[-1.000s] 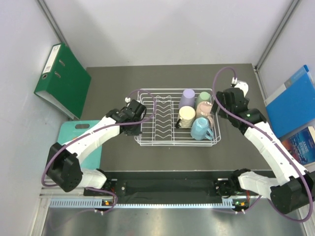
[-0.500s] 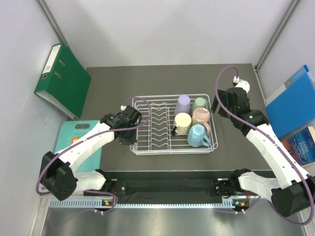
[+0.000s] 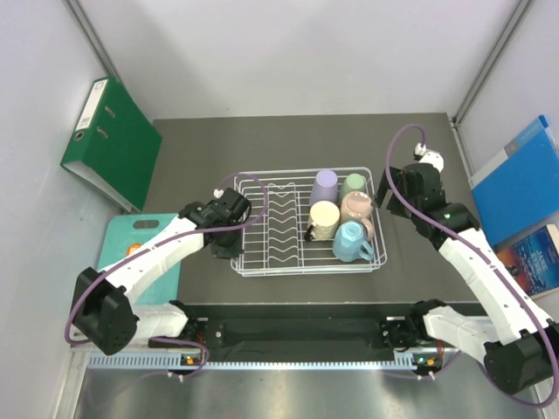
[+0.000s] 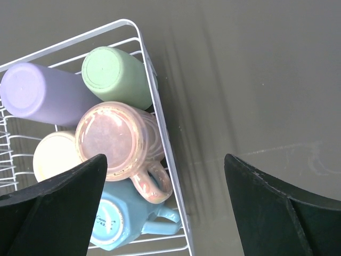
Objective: Unload the cups from the dish rack
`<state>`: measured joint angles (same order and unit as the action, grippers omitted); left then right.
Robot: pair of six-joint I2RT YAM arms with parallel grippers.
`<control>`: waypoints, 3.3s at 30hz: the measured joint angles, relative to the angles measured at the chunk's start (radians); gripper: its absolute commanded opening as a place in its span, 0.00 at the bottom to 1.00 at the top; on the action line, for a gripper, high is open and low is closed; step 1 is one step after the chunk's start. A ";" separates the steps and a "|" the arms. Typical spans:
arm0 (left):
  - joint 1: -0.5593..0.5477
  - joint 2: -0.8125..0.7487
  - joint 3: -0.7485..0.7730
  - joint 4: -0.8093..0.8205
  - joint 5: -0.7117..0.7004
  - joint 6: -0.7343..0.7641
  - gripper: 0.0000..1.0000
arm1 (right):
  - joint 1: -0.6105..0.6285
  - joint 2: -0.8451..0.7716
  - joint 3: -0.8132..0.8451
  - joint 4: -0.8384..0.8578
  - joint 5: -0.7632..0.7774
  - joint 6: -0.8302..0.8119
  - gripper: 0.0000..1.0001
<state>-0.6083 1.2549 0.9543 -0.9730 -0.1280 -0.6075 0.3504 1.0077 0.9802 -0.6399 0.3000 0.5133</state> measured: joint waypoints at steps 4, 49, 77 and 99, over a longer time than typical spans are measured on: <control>-0.006 0.000 0.002 -0.022 0.016 -0.008 0.56 | 0.000 -0.013 -0.005 -0.003 -0.003 0.001 0.92; -0.048 -0.049 0.114 0.194 -0.159 -0.190 0.98 | 0.267 0.636 0.476 0.054 0.011 -0.224 0.96; -0.048 -0.046 0.090 0.205 -0.151 -0.137 0.98 | 0.281 0.824 0.581 0.048 0.005 -0.177 0.80; -0.048 -0.013 0.090 0.218 -0.147 -0.127 0.97 | 0.285 0.774 0.578 -0.015 0.026 -0.165 0.00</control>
<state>-0.6567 1.2415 1.0443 -0.7551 -0.2752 -0.7341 0.6357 1.7817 1.5581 -0.6552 0.3260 0.3485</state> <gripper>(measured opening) 0.978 0.635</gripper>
